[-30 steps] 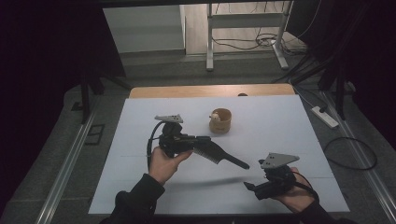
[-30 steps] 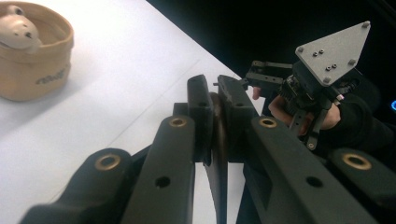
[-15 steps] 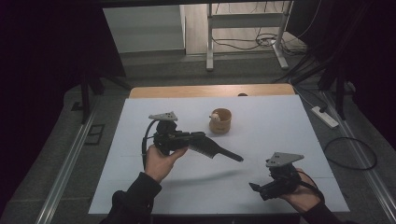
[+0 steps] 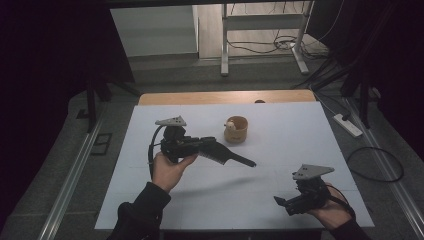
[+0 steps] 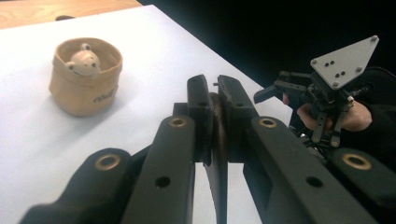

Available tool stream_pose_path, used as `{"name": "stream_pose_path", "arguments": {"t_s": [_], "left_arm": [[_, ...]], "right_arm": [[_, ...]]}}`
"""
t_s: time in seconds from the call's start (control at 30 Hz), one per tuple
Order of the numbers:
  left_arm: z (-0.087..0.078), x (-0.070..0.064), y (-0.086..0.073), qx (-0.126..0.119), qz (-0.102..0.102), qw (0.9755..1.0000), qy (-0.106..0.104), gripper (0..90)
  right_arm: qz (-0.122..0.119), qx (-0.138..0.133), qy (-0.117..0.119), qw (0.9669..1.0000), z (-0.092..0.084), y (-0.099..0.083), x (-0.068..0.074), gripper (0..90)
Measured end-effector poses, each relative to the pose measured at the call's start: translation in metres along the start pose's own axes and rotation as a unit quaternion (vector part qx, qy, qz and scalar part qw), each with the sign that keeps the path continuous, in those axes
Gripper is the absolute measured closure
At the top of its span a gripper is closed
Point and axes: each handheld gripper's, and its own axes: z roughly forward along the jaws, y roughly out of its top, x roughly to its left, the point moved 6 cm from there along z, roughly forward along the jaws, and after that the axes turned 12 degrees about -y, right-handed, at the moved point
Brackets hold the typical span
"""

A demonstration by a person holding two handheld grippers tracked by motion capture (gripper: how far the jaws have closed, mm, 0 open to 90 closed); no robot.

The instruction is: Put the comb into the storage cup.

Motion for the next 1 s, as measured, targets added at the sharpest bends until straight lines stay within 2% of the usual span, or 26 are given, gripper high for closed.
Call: {"name": "stream_pose_path", "arguments": {"t_s": [0.33, 0.8, 1.0], "left_arm": [[-0.004, 0.005, 0.008, -0.006, -0.004, 0.9999, 0.008, 83.5], [-0.008, 0.008, 0.026, -0.003, 0.002, 0.9997, 0.026, 83.5], [-0.009, 0.011, 0.032, -0.008, 0.0, 0.9996, 0.026, 83.5]], "right_arm": [[0.02, 0.009, -0.014, 0.9997, -0.007, -0.011, -0.011, 0.0], [0.035, 0.01, -0.036, 0.9987, -0.016, -0.024, -0.023, 0.0], [0.05, 0.009, -0.044, 0.9978, -0.02, -0.028, -0.028, 0.0]]}}
